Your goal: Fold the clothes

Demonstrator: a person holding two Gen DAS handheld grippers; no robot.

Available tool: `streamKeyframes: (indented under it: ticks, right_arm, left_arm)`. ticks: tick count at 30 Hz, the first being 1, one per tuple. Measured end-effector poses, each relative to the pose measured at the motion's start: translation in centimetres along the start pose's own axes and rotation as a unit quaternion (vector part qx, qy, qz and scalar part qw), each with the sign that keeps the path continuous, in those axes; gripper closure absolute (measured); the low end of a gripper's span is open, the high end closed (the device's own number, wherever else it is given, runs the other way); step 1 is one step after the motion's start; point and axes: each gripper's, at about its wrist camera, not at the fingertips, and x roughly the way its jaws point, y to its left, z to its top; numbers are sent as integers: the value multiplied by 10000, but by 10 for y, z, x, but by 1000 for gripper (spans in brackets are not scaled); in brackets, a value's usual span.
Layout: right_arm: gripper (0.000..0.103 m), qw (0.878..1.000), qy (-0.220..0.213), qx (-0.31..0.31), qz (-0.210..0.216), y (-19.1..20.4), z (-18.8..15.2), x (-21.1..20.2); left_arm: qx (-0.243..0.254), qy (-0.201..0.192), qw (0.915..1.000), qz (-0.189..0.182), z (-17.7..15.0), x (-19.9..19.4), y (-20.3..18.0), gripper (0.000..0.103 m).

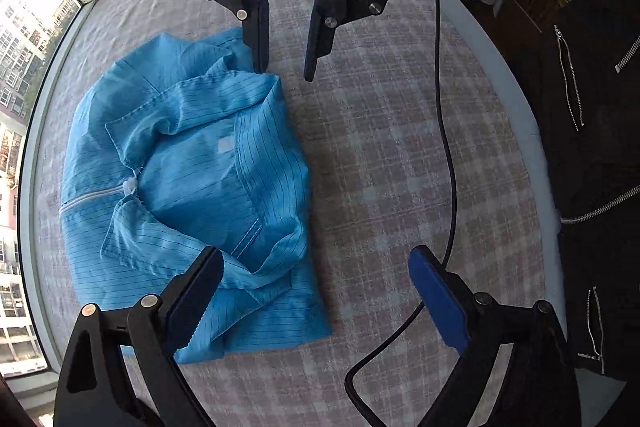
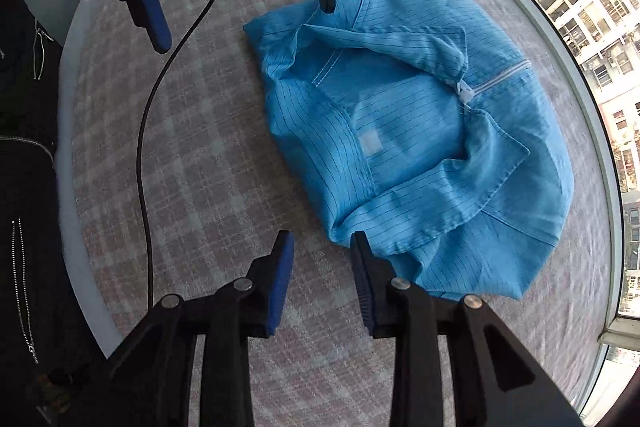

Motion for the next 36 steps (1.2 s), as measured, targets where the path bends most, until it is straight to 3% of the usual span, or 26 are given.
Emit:
streamKeyframes:
  ticks: [6, 8, 14, 15, 18, 25, 27, 31, 36]
  right_arm:
    - [74, 9994, 158, 87, 294, -21, 2, 21]
    - [74, 9989, 207, 110, 403, -24, 4, 22]
    - [74, 9992, 220, -43, 335, -22, 8, 14]
    - [74, 9990, 224, -47, 385, -22, 9, 12]
    - [74, 9987, 236, -65, 451, -23, 15, 10]
    - [75, 9983, 462, -174, 310, -21, 28, 30]
    - [79, 9981, 544, -200, 186, -22, 29, 36]
    - [92, 9985, 543, -43, 45, -34, 35, 40]
    - [96, 9989, 425, 178, -124, -49, 39, 34]
  left_arm:
    - [60, 87, 9997, -230, 3, 17, 9, 47]
    - [92, 95, 9997, -228, 4, 17, 7, 52]
    - [479, 223, 9986, -101, 9, 14, -13, 56]
    - [557, 249, 9981, -75, 10, 13, -17, 61]
    - [681, 92, 9974, -198, 17, 7, -25, 62]
    - [694, 527, 9962, -36, 7, 32, -29, 63]
    - [714, 615, 9955, 76, 2, 36, -32, 64]
    - [628, 694, 9955, 170, -2, 41, -33, 74]
    - [421, 570, 9974, 141, -4, 38, -34, 96]
